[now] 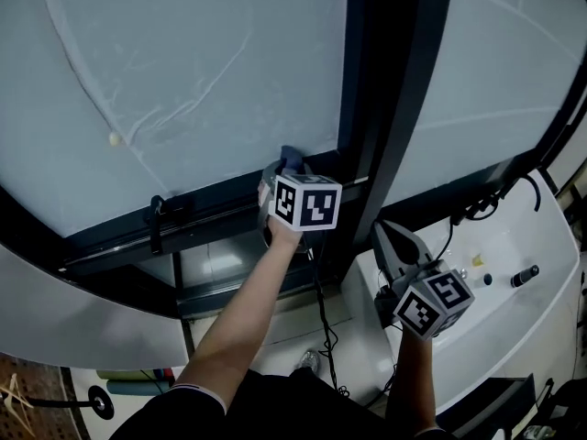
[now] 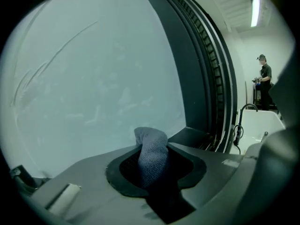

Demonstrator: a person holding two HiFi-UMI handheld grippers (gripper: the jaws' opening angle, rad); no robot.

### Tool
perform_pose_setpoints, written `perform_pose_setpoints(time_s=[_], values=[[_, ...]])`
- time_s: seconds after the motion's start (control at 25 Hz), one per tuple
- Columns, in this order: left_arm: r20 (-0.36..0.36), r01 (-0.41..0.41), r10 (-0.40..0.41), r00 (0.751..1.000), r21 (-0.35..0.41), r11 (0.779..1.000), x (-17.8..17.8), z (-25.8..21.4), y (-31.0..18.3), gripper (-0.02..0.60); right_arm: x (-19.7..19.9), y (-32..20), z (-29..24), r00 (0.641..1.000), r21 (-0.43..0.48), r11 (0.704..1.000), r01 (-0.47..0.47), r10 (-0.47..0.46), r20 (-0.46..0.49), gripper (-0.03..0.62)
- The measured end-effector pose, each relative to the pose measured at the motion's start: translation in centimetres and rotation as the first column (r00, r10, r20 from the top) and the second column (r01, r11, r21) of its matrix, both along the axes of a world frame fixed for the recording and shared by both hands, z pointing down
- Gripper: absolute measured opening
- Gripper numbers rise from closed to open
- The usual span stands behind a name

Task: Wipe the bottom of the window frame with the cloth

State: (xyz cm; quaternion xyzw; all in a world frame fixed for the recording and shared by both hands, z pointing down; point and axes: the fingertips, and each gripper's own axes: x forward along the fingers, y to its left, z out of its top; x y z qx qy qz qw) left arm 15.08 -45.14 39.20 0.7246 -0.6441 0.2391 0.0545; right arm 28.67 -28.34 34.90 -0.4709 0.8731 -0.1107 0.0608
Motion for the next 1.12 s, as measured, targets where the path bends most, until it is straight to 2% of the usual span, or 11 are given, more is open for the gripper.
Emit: perform_pose_setpoints(time_s=[0.32,0.64,0.84,1.12], values=[[-0.033,-0.11,0.11,0.993,-0.014,0.994,7.4,-0.1,-1.6,0.127,5.3,0.0,0.3,0.994,-0.014,0.994,-0.104,0.104,0.013,0.0],[-0.029,-0.114,0.113,0.993,-0.005,0.994,8.2,0.1,-1.8,0.126,6.5,0.5,0.5,0.992,-0.027,0.992,-0.126,0.126,0.003,0.0],[-0.027,-0.089,0.089,0.996,-0.001,0.996,5.7,-0.1,-1.2,0.126,5.1,0.6,0.5,0.995,-0.027,0.995,-0.098,0.098,-0.002,0.0],[-0.044,0.025,-0.025,0.999,-0.012,1.0,-2.6,0.1,0.5,0.126,-0.4,0.2,0.1,1.0,-0.022,1.0,0.016,-0.016,-0.016,0.0]])
